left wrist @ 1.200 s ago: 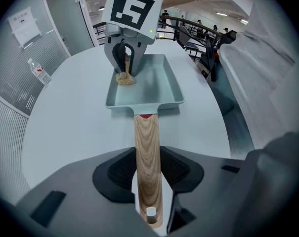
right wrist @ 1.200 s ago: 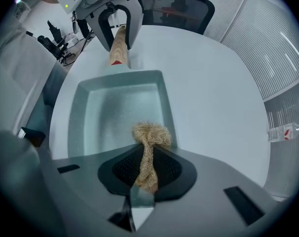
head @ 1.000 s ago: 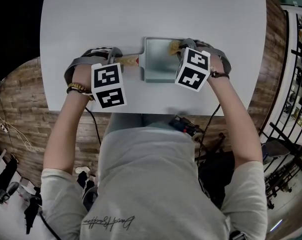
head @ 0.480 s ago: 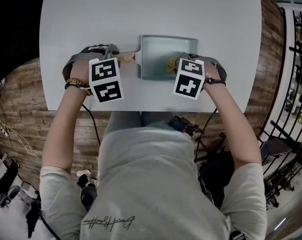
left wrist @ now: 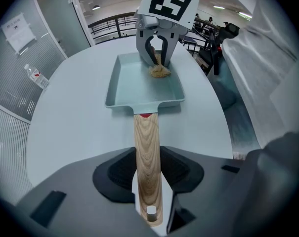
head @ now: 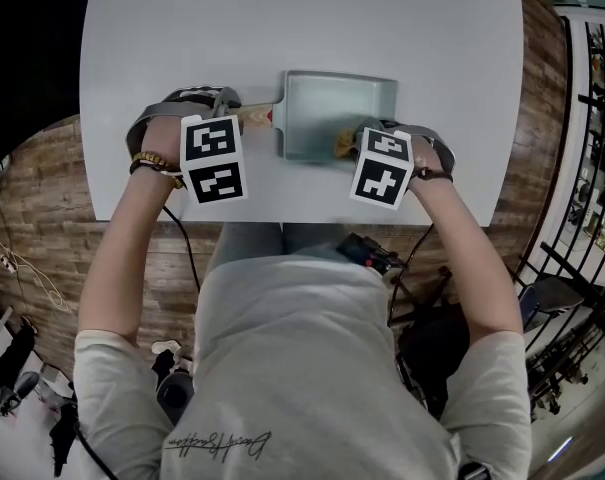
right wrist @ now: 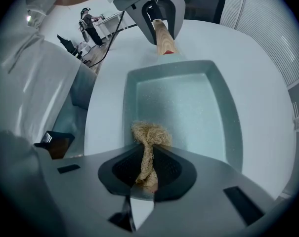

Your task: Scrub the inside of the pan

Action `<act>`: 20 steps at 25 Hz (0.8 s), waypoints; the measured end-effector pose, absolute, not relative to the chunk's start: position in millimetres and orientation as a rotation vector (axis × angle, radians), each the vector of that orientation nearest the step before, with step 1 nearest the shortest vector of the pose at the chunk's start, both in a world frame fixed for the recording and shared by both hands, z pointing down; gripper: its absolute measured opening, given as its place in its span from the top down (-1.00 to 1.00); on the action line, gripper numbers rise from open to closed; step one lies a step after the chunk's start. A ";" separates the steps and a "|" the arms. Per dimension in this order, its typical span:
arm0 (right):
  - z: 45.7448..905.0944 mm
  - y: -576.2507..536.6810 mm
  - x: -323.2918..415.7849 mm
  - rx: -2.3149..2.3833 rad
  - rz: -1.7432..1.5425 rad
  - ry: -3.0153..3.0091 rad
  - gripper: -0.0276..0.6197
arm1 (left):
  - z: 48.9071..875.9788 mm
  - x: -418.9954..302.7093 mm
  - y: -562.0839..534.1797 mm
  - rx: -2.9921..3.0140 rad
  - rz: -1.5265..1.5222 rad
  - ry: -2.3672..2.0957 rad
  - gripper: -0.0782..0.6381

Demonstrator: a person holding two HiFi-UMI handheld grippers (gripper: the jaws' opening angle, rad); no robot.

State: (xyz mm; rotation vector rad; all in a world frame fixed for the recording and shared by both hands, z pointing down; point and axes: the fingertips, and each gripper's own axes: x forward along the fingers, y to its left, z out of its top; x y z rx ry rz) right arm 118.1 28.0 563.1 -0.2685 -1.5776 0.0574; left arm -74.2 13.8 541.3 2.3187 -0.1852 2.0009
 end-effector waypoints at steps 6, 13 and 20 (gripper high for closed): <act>563.9 14.7 122.0 -0.182 -0.012 -1.572 0.71 | 540.1 -73.8 18.6 2.340 2.032 -0.131 0.36; 564.4 -32.3 118.2 -0.081 -0.171 -1.566 0.70 | 536.6 -71.7 25.2 2.347 2.040 -0.106 0.35; 562.1 -59.1 114.8 -0.032 -0.231 -1.566 0.70 | 533.8 -69.1 27.5 2.352 2.034 -0.108 0.35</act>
